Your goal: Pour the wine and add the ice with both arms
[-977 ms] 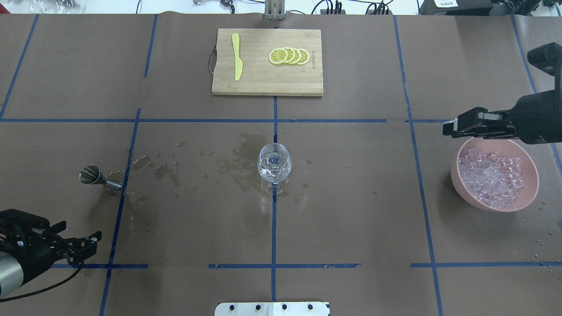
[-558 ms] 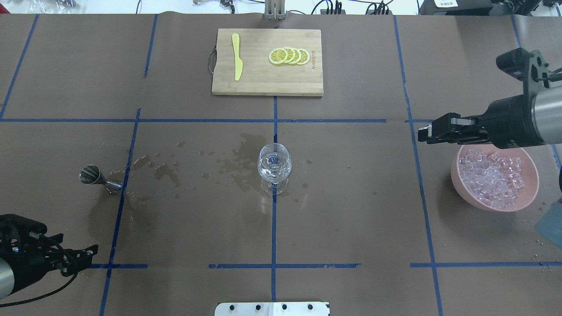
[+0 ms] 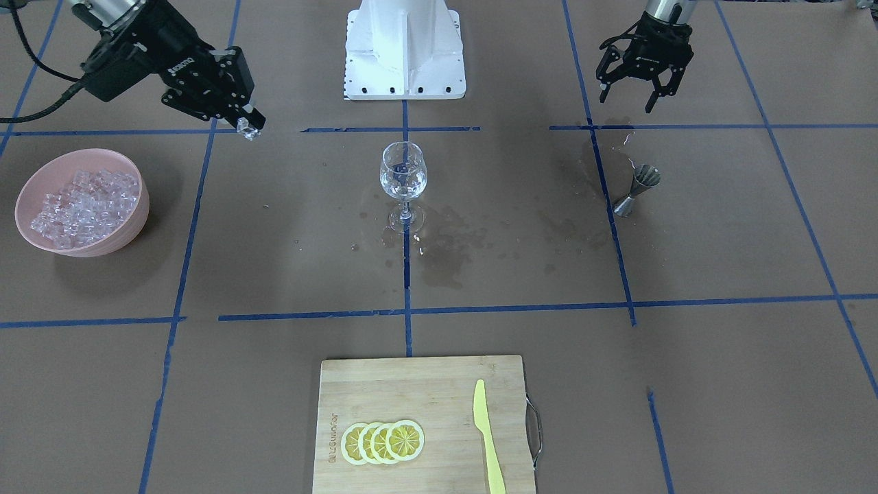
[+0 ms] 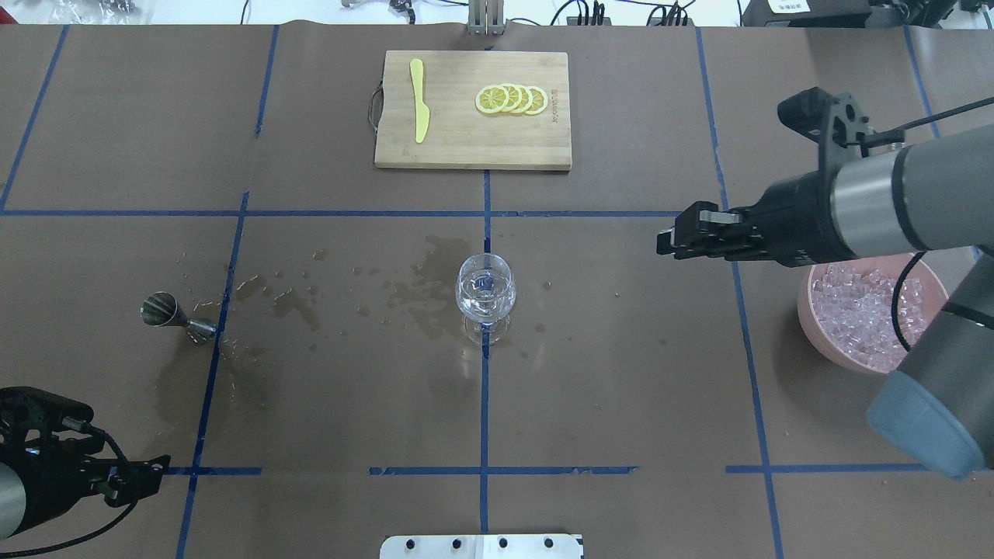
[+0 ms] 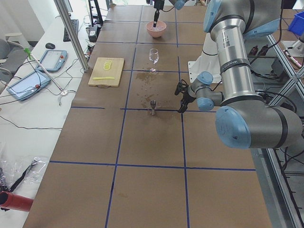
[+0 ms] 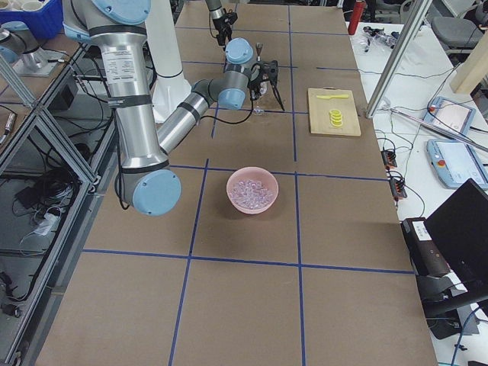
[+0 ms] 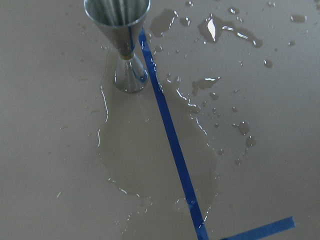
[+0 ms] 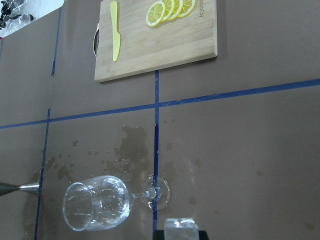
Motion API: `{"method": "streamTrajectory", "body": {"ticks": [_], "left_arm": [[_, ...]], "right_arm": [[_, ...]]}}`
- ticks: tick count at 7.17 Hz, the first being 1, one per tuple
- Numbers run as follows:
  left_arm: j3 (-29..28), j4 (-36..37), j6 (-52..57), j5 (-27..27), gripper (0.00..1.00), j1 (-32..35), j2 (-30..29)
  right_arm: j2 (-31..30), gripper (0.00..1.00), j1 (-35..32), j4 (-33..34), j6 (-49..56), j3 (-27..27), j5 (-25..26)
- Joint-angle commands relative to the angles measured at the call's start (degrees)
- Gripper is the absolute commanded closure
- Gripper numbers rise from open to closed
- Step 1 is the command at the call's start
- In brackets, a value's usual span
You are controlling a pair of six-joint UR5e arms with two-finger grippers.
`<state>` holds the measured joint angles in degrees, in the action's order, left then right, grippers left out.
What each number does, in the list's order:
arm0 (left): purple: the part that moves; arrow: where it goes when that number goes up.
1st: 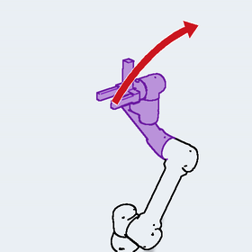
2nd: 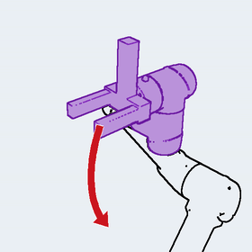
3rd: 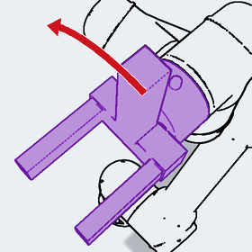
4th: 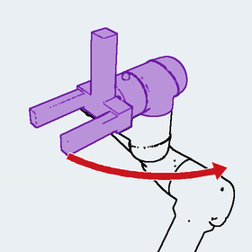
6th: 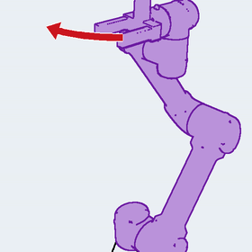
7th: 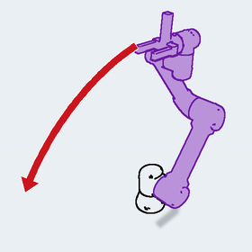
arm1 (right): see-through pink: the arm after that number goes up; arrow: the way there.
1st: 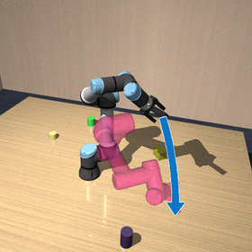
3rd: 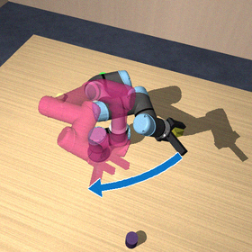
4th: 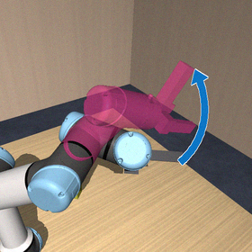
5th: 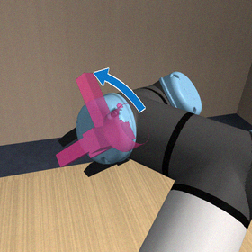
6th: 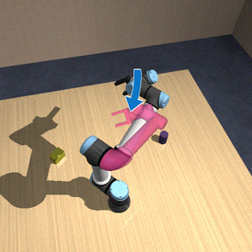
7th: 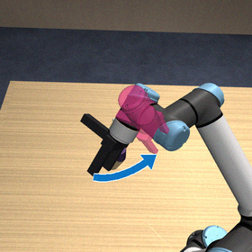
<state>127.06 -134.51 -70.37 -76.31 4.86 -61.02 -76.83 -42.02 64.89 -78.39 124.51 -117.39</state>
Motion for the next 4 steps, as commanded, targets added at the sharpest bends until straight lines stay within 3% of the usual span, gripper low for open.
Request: {"method": "streamTrajectory", "body": {"ticks": [1,2,4], "left_arm": [[2.6,5.6,0.0,-4.0,0.00,0.9,0.0],[5.7,10.9,0.0,-6.1,0.00,1.4,-0.1],[7.7,14.4,0.0,-10.5,0.00,2.4,-0.4]], "right_arm": [[9.4,1.00,6.1,10.7,-1.2,-0.3,6.8],[11.4,1.00,7.6,12.9,-2.0,-0.6,8.2],[13.5,1.00,10.2,13.0,-2.6,-2.2,11.5]]}}
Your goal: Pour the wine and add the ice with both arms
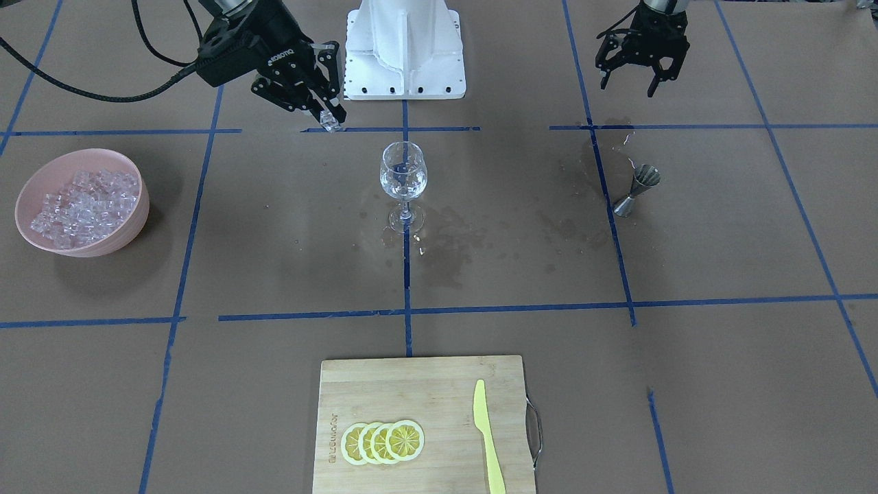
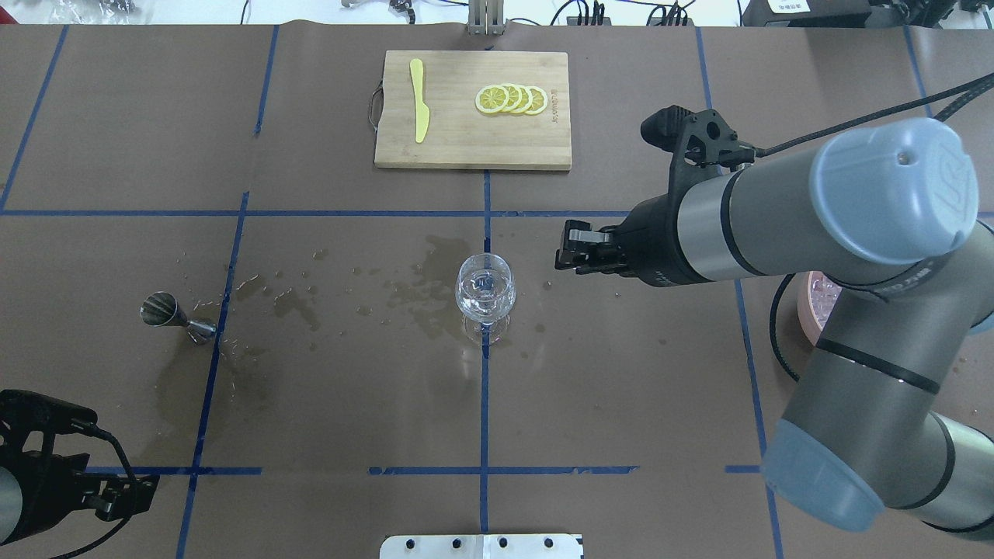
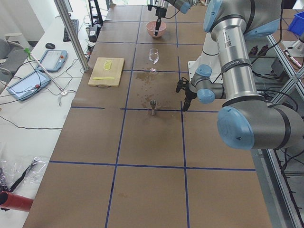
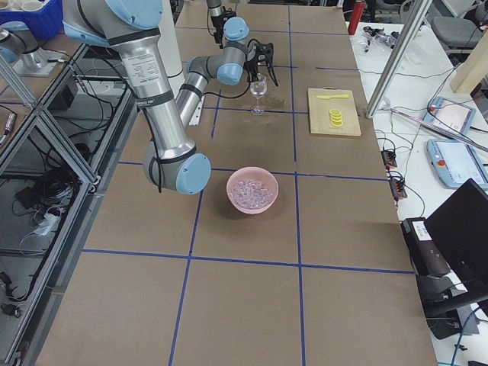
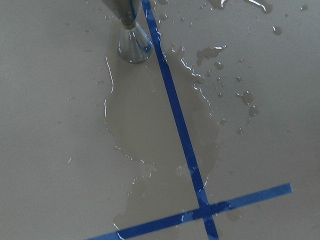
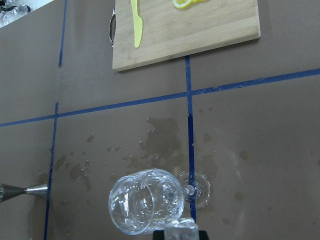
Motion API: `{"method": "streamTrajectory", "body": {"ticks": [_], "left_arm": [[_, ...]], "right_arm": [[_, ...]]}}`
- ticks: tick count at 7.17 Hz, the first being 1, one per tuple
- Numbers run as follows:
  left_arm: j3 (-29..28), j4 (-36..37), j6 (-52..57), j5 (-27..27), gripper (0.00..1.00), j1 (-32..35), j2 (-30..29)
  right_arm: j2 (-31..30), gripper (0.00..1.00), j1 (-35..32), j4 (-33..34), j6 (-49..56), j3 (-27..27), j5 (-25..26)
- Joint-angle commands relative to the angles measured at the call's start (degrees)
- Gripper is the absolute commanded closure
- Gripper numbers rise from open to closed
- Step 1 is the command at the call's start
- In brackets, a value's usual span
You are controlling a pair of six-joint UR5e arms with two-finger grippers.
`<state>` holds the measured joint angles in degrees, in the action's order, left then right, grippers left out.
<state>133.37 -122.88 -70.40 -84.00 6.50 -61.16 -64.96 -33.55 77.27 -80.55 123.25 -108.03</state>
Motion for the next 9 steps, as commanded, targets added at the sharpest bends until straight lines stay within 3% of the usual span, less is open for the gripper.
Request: {"method": "streamTrajectory", "body": {"ticks": [1,3,5,6,9], "left_arm": [[3.2,5.2,0.3,-5.1,0.00,1.9,-0.5],[5.5,10.7,1.0,-9.3,0.00,4.7,-2.8],[6.8,10.8,1.1,-11.5,0.00,5.2,-2.7],[7.7,10.9,5.3,-13.8,0.00,8.8,-2.7],[10.7,14.7,9.2,-15.1,0.00,12.6,-2.7]], "right_arm": [[2.5,1.00,2.8,0.7,-0.5,-1.7,3.2],[4.2,1.00,5.0,1.0,-0.6,-3.5,5.7],[6.5,1.00,5.7,1.0,-0.6,-6.1,6.0],[8.3,1.00,6.3,1.0,-0.6,-8.1,7.2],[9.1,1.00,6.6,0.9,-0.5,-9.3,7.8]]}}
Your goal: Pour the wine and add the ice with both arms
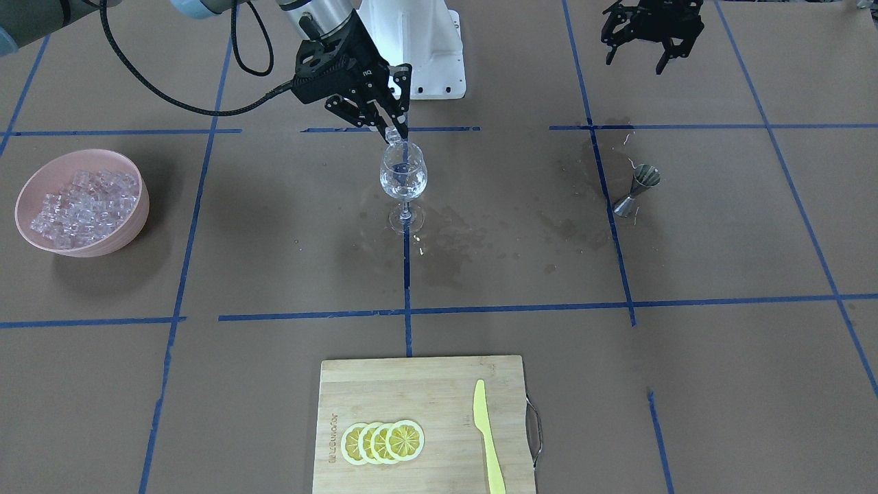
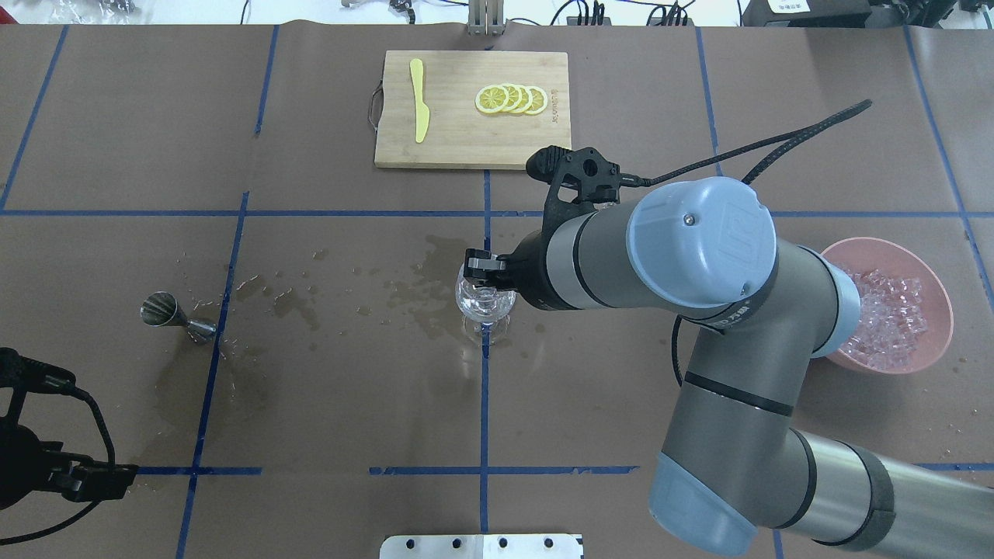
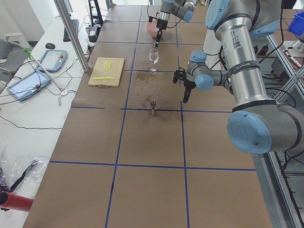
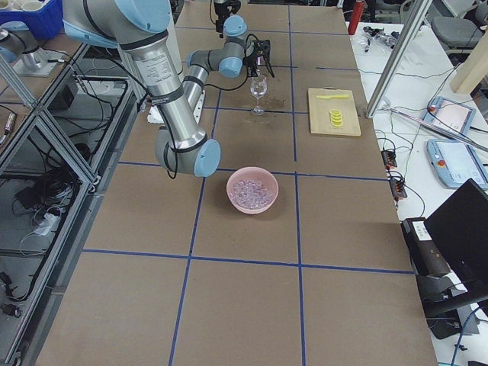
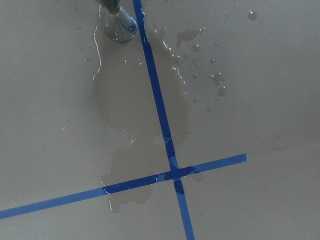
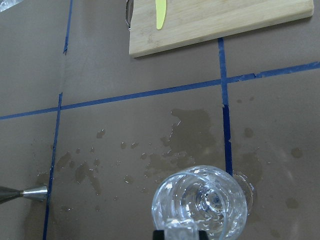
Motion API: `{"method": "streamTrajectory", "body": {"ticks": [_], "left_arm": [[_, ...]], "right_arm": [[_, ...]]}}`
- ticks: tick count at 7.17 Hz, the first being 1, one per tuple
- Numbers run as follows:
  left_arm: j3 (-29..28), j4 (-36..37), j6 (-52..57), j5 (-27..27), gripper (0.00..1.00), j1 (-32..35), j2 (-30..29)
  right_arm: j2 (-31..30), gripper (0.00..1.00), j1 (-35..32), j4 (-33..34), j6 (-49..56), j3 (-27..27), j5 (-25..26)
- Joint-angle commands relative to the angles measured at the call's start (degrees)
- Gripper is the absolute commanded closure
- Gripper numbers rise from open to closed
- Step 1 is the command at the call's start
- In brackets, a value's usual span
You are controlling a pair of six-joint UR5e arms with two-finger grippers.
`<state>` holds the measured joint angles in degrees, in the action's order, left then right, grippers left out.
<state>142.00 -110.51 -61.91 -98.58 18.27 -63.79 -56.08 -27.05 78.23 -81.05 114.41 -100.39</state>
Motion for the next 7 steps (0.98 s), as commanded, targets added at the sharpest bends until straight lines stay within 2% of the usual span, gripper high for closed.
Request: {"method": "streamTrajectory", "body": {"ticks": [1,3,4,5,7], "left_arm": [[4.1,5.5,1.1,-0.6,0.00,1.2,-0.3],[4.9,6.1,1.6,-0.7,0.00,1.8,-0.3],[5.3,6.1,1.5,-0.7,0.00,1.9,-0.3],[5.6,6.1,1.5,-1.3,0.00,1.9,-0.3],[5.9,6.2,1.6,-1.4,0.00,2.2,-0.3]], "right_arm": [[1.3,1.00,0.1,0.0,-0.1,-1.4,0.3],[1.4,1.00,0.1,0.0,-0.1,-1.5,0.3],[1.3,0.97,0.1,0.0,-0.1,-1.6,0.3],[1.4,0.82,0.1,0.0,-0.1,-1.6,0.3],[1.3,0.39,0.1,0.0,-0.1,-1.6,1.0]]}}
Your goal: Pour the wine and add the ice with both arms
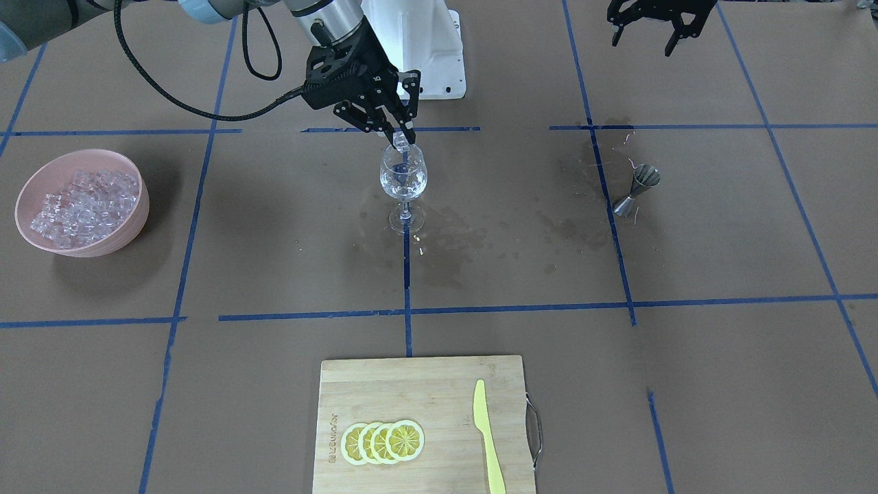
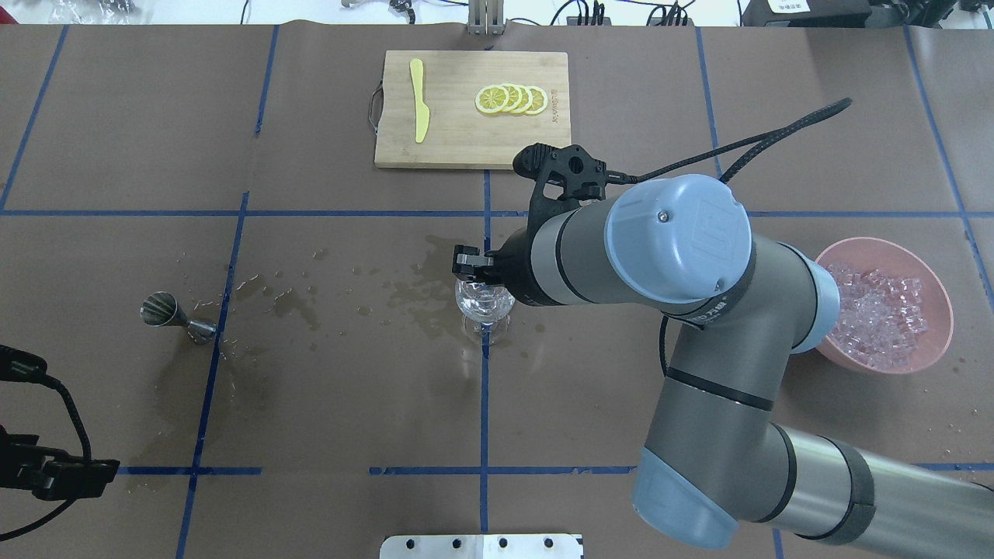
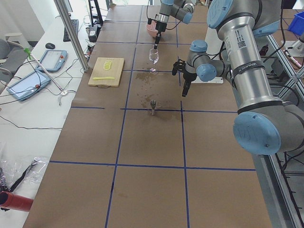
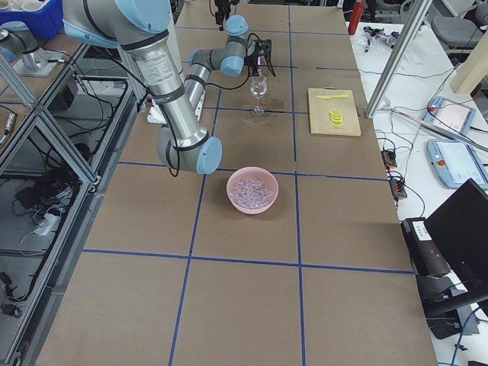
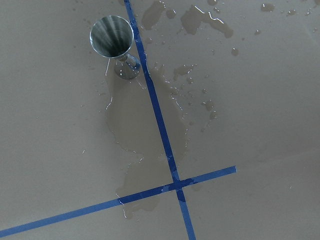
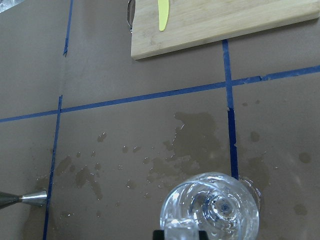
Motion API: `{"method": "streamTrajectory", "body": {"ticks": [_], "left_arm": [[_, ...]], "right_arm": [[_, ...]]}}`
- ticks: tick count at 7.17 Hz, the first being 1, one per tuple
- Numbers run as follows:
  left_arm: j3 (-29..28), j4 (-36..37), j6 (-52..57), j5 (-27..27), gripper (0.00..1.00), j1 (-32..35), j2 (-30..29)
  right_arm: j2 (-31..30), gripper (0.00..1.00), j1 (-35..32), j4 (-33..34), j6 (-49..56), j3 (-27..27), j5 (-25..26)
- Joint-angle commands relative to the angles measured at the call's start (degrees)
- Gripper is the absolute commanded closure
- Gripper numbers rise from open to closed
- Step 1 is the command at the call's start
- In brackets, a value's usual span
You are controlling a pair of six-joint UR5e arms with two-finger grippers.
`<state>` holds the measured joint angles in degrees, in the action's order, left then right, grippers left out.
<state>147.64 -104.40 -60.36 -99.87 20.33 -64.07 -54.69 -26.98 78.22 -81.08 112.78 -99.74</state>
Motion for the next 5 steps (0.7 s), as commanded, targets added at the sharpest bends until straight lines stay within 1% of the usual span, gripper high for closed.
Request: {"method": "streamTrajectory", "body": {"ticks": [1,2,5], "left_arm": [[0.4,0.1,0.6,-0.2,0.00,0.6,0.0],[0.5,0.1,1.6,-1.2,0.00,1.6,0.0],[0.4,0.1,2.0,-1.5,0.00,2.5,0.0]], "right_arm": [[0.0,0.29,0.0,0.0,0.0,-0.1,0.3],[0.1,0.20,-0.1,-0.1,0.0,-0.1,0.3],[0.8,0.17,-0.1,0.1,-0.1,-0.1,0.4]]}}
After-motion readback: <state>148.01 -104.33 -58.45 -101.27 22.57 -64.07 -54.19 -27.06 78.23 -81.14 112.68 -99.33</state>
